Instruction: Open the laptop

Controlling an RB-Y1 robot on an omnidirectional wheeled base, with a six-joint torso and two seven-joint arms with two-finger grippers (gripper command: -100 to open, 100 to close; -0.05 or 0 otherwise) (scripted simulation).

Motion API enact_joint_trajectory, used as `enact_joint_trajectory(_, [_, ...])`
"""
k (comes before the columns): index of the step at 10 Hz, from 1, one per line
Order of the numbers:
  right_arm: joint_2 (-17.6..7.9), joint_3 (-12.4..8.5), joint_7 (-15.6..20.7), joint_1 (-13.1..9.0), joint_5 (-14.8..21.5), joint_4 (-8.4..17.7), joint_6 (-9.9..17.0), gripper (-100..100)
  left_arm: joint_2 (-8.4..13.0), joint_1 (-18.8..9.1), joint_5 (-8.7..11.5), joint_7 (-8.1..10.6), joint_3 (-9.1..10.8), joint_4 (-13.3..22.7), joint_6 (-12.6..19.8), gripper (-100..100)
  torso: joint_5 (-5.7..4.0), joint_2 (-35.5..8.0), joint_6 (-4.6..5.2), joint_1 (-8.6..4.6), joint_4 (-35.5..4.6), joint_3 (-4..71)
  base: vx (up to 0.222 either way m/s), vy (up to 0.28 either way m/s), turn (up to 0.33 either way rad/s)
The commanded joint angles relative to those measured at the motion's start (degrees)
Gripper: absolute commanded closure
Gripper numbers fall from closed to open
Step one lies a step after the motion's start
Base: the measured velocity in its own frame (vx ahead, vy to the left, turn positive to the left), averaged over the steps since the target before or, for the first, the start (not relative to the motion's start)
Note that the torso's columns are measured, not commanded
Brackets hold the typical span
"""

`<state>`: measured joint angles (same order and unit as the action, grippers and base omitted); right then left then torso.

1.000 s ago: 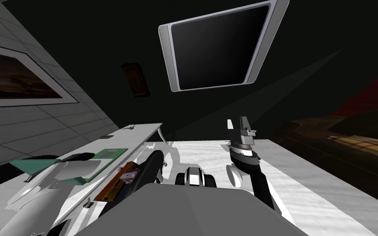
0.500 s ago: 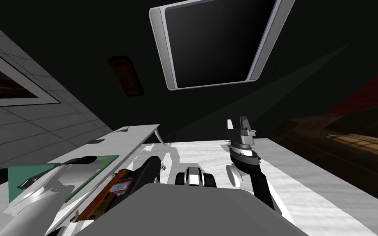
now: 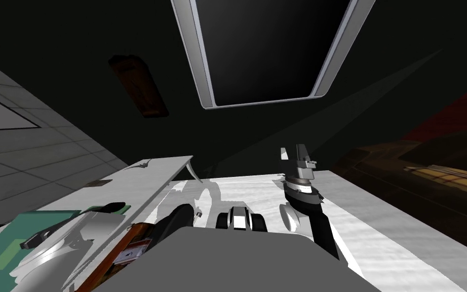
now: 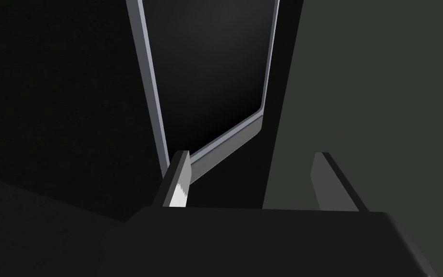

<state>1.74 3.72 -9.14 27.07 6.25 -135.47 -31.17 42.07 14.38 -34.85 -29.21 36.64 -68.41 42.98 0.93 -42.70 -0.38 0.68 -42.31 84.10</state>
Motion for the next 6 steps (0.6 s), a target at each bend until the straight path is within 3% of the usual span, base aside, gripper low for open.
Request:
enact_joint_trajectory(1, [0.0,0.0,0.0,0.0,0.0,0.0,0.0,0,-0.5,0.5,-0.5,-0.14,-1.05,2.7,-0.3,100,-0.26,-0.2,-0.13,-0.09,-0.1,0.0,0.03,-0.004,-0.009])
enact_joint_trajectory(2, [0.0,0.0,0.0,0.0,0.0,0.0,0.0,0,-0.5,0.5,-0.5,-0.14,-1.05,2.7,-0.3,100,-0.45,-0.1,-0.11,-0.2,-0.1,0.0,0.029,0.0,0.007])
enact_joint_trajectory(3, [0.0,0.0,0.0,0.0,0.0,0.0,0.0,0,1.3,-0.3,1.3,-2.32,-0.77,1.9,0.5,-100,-0.54,0.0,-0.04,-0.2,-0.1,0.1,-0.004,-0.025,-0.02])
enact_joint_trajectory(6, [0.0,0.0,0.0,0.0,0.0,0.0,0.0,0,3.6,-0.6,4.4,-5.15,-0.03,1.6,1.5,-100,-1.05,0.4,0.34,-0.84,0.0,0.5,-0.03,-0.036,-0.022])
